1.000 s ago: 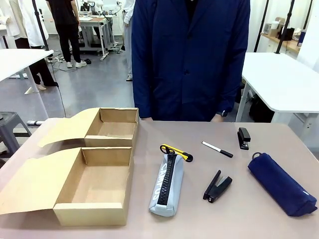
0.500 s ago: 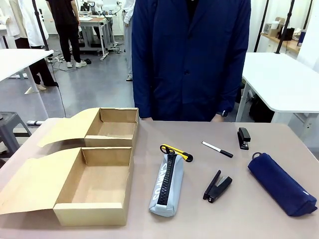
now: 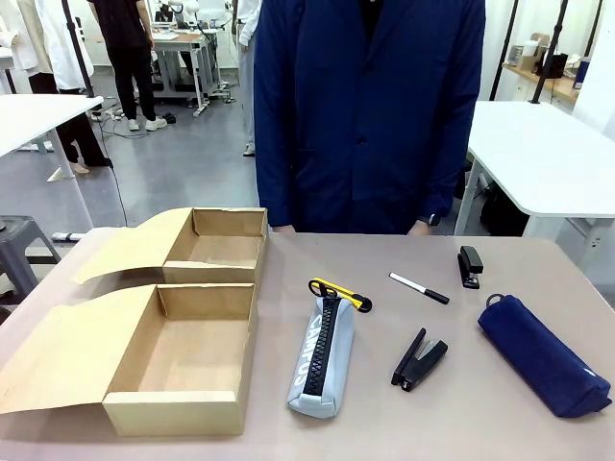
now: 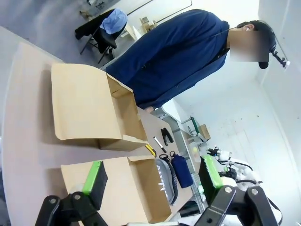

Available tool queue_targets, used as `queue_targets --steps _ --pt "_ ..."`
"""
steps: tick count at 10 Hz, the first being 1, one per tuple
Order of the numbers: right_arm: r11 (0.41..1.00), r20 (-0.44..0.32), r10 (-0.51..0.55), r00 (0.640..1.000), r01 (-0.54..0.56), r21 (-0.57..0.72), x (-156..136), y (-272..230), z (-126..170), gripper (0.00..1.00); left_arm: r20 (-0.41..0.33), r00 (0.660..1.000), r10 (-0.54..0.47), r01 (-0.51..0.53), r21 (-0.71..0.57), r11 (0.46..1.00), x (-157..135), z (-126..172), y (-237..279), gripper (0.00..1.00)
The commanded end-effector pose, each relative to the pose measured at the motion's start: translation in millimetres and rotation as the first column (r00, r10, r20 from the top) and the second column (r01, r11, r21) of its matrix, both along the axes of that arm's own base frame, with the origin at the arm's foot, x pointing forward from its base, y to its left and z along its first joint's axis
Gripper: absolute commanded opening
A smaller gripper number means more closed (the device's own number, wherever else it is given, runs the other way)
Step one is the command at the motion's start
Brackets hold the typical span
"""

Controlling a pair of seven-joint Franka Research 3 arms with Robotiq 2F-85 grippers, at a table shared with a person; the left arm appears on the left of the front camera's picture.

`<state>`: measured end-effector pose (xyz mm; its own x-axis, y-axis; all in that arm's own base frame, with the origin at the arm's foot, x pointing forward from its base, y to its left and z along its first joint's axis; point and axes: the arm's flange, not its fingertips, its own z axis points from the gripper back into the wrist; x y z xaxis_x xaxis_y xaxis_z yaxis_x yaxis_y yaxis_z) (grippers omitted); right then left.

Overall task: Place items inside the box.
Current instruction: Pick up a Pencil pouch or Stapler and place it inside the Mailer Box closest to the robot.

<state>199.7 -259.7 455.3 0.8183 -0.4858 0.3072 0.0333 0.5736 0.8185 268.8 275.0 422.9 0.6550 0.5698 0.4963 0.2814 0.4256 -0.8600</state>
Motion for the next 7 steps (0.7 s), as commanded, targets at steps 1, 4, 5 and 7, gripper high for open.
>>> queue_targets --steps 1,4,5,7 --pt "0.978 -0.052 0.005 0.999 -0.016 -0.21 23.4 51.9 18.7 1.0 0.035 0.999 0.004 -0.004 0.007 1.0 1.0 2.0 -0.3 1.0" --pt "0.818 -0.132 0.255 0.958 -0.287 -0.498 84.3 190.9 47.4 1.0 0.035 0.999 0.004 -0.004 0.007 1.0 1.0 2.0 -0.3 1.0" --pt "0.751 -0.146 0.279 0.949 -0.311 -0.582 97.2 221.5 48.7 1.0 0.035 0.999 0.004 -0.004 0.007 1.0 1.0 2.0 -0.3 1.0" --pt "0.842 -0.148 0.268 0.952 -0.306 -0.445 90.6 175.4 48.0 1.0 0.035 0.999 0.004 -0.004 0.007 1.0 1.0 2.0 -0.3 1.0"
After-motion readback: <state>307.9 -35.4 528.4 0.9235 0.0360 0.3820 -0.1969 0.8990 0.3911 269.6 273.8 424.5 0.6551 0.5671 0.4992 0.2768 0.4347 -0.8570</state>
